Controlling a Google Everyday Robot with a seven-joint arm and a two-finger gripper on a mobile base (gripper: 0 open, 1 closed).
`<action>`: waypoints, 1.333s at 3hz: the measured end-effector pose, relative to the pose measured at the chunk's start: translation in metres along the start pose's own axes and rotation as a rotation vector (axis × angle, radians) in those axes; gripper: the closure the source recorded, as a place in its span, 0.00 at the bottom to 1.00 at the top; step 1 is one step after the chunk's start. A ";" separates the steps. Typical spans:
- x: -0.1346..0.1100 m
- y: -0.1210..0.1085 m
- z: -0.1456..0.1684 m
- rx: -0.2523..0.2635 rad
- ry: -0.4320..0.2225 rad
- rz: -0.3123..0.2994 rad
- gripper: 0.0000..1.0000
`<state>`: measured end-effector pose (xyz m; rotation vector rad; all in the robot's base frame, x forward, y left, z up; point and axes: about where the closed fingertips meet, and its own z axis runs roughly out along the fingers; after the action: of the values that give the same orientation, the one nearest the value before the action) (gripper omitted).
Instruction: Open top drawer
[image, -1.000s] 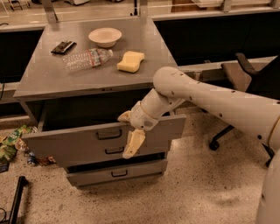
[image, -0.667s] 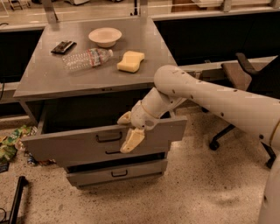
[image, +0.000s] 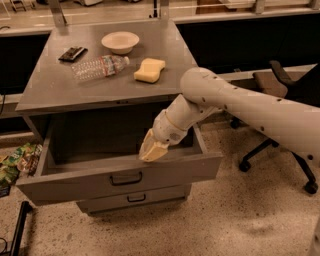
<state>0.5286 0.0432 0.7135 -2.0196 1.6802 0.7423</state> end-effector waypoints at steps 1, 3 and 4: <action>0.003 -0.008 -0.032 0.089 0.049 0.002 0.48; 0.029 -0.042 -0.034 0.212 0.101 0.005 0.26; 0.043 -0.066 -0.016 0.263 0.106 0.003 0.57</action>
Offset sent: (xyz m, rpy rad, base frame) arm 0.0589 -0.0524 0.0345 -0.0925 -0.2388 -0.1623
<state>0.6009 0.0127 0.6967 -1.8999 1.7373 0.3964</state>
